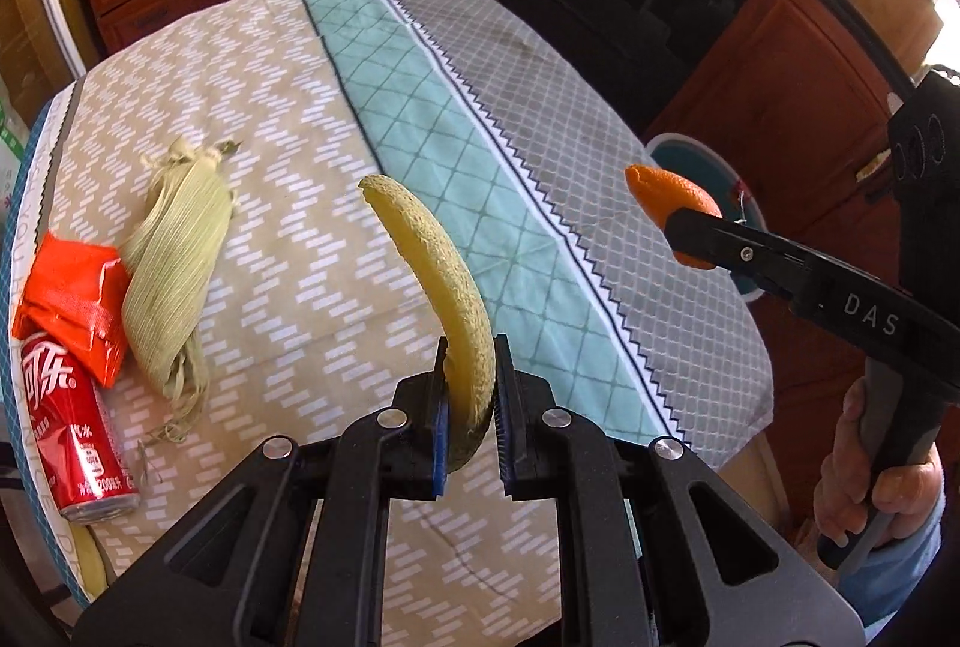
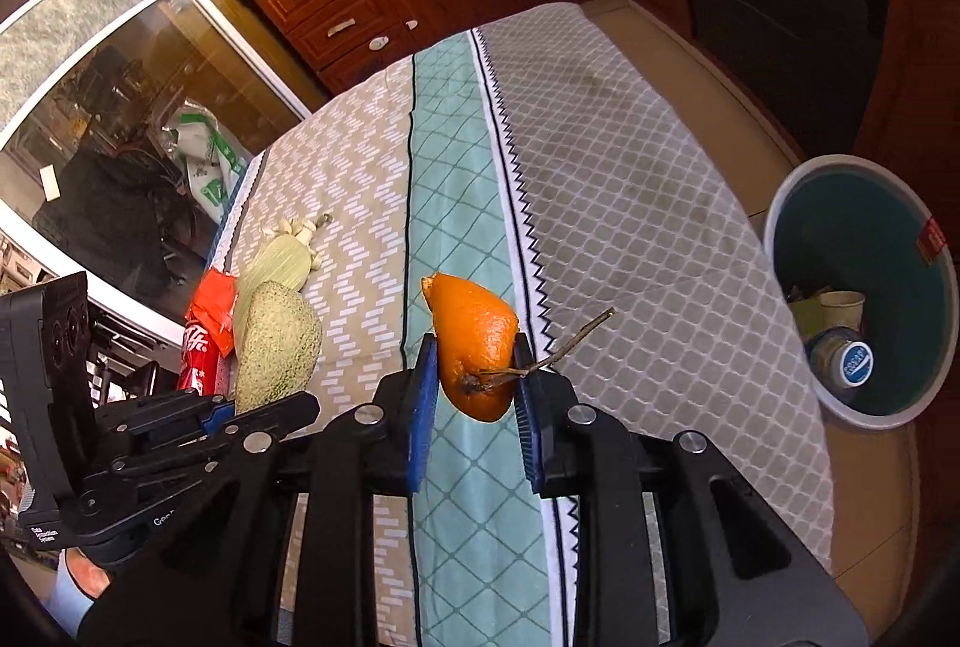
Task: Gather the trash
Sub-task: 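Carry melon rind and orange over the bin and open both tools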
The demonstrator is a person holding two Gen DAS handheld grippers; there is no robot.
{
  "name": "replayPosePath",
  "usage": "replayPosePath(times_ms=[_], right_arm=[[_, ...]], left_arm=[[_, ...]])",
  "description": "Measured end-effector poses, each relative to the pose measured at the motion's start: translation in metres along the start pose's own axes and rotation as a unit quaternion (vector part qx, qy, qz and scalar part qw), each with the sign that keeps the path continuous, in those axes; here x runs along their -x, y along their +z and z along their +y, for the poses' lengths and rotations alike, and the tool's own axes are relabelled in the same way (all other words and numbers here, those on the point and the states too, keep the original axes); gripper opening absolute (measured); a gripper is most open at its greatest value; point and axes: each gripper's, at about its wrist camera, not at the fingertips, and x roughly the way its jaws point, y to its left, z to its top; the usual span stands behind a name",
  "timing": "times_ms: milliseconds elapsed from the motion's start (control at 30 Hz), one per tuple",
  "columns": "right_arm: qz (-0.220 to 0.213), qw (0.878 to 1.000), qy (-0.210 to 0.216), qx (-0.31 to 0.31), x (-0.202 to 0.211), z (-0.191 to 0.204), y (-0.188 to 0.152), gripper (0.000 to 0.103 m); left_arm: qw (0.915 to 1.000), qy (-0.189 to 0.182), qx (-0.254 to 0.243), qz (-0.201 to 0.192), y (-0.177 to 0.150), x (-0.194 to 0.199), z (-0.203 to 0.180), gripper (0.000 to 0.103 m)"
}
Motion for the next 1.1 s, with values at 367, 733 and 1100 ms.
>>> replayPosePath(times_ms=[367, 733, 1100], right_arm=[[-0.069, 0.993, -0.051, -0.077, 0.066, -0.101, 0.018, 0.023], [-0.080, 0.975, -0.112, -0.177, 0.093, -0.215, 0.002, 0.023], [-0.032, 0.971, -0.121, -0.201, 0.055, -0.257, 0.007, 0.023]], left_arm=[[0.9941, -0.037, -0.101, 0.009, 0.056, -0.033, -0.105, 0.013], [0.9790, -0.060, -0.190, 0.044, 0.086, -0.087, -0.204, 0.013], [0.9729, -0.067, -0.203, 0.088, 0.109, -0.161, -0.241, 0.013]])
